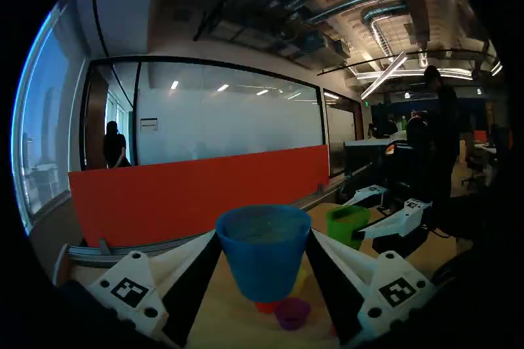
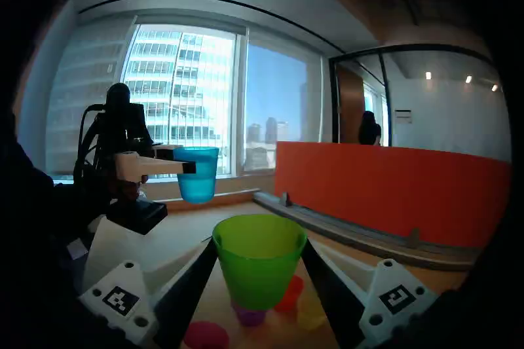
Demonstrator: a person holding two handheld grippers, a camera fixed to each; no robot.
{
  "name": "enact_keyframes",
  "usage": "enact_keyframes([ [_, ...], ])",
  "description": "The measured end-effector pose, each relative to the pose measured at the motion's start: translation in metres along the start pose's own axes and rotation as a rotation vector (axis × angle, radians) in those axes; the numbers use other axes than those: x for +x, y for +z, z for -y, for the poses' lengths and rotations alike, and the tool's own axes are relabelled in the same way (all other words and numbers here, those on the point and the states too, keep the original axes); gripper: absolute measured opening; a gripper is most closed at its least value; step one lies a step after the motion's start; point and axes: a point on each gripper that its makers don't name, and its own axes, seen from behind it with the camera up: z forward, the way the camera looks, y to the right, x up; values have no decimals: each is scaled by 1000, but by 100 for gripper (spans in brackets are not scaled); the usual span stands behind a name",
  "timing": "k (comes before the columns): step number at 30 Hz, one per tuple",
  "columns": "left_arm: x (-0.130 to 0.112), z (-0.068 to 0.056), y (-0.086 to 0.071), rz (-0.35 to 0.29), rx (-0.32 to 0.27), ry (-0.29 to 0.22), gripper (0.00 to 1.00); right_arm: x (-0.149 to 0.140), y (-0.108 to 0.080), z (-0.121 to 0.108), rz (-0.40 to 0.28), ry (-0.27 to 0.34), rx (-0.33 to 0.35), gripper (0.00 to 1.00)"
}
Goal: Pour water
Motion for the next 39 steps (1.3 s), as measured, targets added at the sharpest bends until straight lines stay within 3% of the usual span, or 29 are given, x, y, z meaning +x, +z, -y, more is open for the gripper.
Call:
enact_keyframes([
  [8, 6, 1, 0, -7, 8, 38, 86, -2, 5, 14, 2, -1, 39, 92],
  [39, 30, 6, 0, -15, 70, 276, 86, -8, 16, 57, 10, -8, 147, 92],
])
